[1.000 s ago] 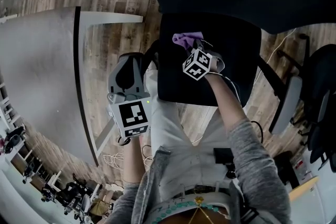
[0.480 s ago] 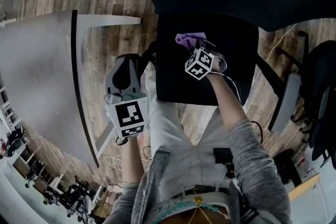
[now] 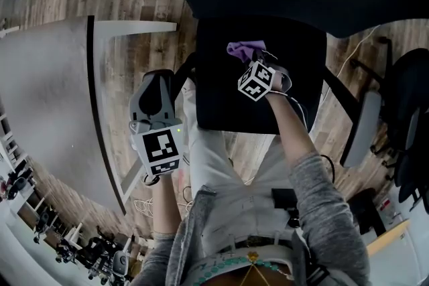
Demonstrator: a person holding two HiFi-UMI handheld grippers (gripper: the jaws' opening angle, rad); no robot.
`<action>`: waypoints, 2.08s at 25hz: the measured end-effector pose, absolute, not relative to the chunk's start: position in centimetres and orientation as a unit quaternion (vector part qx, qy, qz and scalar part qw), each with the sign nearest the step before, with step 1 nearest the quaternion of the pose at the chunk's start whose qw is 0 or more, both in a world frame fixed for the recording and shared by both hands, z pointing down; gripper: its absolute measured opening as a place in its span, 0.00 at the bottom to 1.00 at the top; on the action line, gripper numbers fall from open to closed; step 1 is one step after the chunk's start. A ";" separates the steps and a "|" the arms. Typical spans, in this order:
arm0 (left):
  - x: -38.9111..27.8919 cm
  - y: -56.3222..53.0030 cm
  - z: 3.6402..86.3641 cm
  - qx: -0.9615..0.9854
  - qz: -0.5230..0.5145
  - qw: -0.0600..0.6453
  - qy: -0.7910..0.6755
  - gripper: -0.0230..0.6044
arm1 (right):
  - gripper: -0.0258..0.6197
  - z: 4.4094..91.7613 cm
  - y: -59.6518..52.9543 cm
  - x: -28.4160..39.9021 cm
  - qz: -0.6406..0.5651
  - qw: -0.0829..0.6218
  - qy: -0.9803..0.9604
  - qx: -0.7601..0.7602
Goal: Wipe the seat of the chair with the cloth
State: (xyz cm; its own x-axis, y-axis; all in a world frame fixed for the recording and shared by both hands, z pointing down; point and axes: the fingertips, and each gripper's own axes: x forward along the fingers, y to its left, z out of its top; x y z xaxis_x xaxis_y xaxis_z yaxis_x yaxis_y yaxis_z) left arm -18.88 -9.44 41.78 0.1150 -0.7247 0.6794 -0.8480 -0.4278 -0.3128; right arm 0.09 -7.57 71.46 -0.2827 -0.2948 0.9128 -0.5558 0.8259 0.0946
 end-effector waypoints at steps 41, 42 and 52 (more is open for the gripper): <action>-18.6 -9.8 41.8 0.733 0.424 0.055 -0.529 0.04 | 0.11 71.9 -5.8 10.3 0.135 0.579 -0.744 0.306; -18.7 -9.8 41.8 0.734 0.423 0.056 -0.528 0.04 | 0.11 71.9 -5.8 10.6 0.135 0.581 -0.742 0.306; -18.7 -9.8 41.8 0.733 0.426 0.053 -0.528 0.04 | 0.11 71.7 -5.1 12.9 0.134 0.589 -0.731 0.318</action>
State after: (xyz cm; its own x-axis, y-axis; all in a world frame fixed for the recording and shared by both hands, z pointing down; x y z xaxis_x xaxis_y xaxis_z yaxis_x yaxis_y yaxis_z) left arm -18.68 -9.85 41.81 0.0794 -0.7287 0.6802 -0.8188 -0.4369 -0.3724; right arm 12.94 -5.07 71.66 -0.1051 -0.3066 0.9460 -0.6223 0.7623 0.1779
